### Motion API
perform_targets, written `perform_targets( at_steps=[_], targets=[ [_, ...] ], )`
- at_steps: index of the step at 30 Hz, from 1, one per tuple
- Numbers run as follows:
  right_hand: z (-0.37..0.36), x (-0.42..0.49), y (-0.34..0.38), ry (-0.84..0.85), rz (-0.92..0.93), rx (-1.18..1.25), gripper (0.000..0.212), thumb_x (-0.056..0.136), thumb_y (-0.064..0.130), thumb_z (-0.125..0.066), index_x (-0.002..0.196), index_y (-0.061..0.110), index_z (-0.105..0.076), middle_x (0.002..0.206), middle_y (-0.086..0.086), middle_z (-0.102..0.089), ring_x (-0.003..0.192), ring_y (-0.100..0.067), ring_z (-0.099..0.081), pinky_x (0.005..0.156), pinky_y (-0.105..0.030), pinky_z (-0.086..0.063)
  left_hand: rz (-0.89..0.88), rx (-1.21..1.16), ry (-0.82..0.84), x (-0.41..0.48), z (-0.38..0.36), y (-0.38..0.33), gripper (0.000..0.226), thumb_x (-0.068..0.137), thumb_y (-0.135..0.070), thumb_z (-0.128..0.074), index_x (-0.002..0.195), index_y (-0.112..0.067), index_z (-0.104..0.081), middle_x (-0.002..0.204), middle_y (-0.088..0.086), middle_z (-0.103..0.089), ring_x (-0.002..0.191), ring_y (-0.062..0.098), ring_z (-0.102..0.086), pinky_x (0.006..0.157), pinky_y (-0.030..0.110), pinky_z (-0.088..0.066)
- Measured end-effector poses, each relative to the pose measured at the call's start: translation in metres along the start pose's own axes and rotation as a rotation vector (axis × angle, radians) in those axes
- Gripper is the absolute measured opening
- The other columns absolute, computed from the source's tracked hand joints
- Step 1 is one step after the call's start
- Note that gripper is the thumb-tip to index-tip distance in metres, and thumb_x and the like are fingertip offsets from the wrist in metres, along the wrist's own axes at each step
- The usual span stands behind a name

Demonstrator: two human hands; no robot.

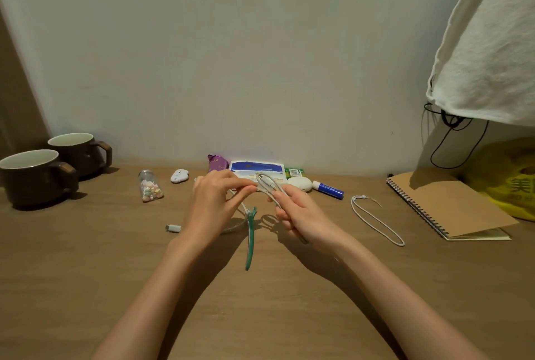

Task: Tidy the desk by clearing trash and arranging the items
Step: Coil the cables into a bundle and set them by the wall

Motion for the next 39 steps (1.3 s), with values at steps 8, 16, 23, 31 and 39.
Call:
perform_targets(
  at_steps=[8, 16, 23, 31, 39],
  targets=[
    [-0.009, -0.009, 0.008, 0.144, 0.098, -0.165, 0.022, 0.1, 0.032, -0.041, 0.089, 0.018, -0.055, 0.05, 0.01, -0.043, 0.041, -0.004, -0.036, 0.038, -0.015, -0.031, 0.02, 0.012, -0.02, 0.0, 0.005, 0.006, 0.027, 0.078, -0.041, -0.062, 0.097, -0.026, -0.074, 0.081, -0.009, -0.067, 0.074, 0.009, -0.049, 0.066, 0.04, -0.045],
    [-0.002, -0.006, 0.004, 0.061, 0.117, -0.479, 0.03, 0.101, 0.034, -0.035, 0.076, 0.024, -0.049, 0.064, 0.009, -0.044, 0.05, 0.003, -0.043, 0.048, -0.01, -0.035, -0.224, 0.187, 0.198, -0.003, -0.004, -0.002, 0.059, 0.088, -0.027, -0.06, 0.138, -0.044, -0.035, 0.113, -0.011, -0.058, 0.099, 0.011, -0.051, 0.08, 0.032, -0.035],
    [0.002, -0.008, 0.008, 0.122, 0.138, -0.589, 0.033, 0.101, 0.038, -0.033, 0.083, 0.022, -0.056, 0.067, 0.012, -0.047, 0.056, 0.005, -0.044, 0.055, -0.012, -0.035, -0.413, 0.435, 0.251, -0.007, -0.015, -0.011, 0.058, 0.066, -0.011, -0.083, 0.115, -0.033, -0.061, 0.092, -0.002, -0.064, 0.081, 0.02, -0.06, 0.061, 0.03, -0.039],
    [0.002, -0.011, 0.009, 0.247, 0.039, -0.348, 0.031, 0.103, 0.035, -0.032, 0.088, 0.015, -0.052, 0.062, 0.008, -0.039, 0.046, -0.002, -0.034, 0.041, -0.011, -0.028, -0.478, 0.406, 0.132, -0.006, -0.006, -0.015, 0.039, 0.066, -0.019, -0.082, 0.102, -0.027, -0.071, 0.078, 0.0, -0.063, 0.067, 0.019, -0.059, 0.052, 0.03, -0.04],
    [0.031, 0.002, 0.009, -0.079, 0.032, 0.502, 0.025, 0.1, 0.029, -0.043, 0.081, 0.016, -0.053, 0.05, 0.01, -0.035, 0.037, -0.001, -0.025, 0.032, -0.012, -0.023, -0.021, -0.117, -0.102, 0.002, 0.034, 0.008, 0.03, 0.09, -0.032, -0.051, 0.111, -0.019, -0.069, 0.078, -0.001, -0.06, 0.074, 0.004, -0.051, 0.064, 0.014, -0.038]
  ],
)
Point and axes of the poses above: each hand's wrist, its own x-axis towards the middle knuckle, its own z-axis out of the back of the hand, y = z × x, the point moved 4 cm from there along x, towards the middle knuckle
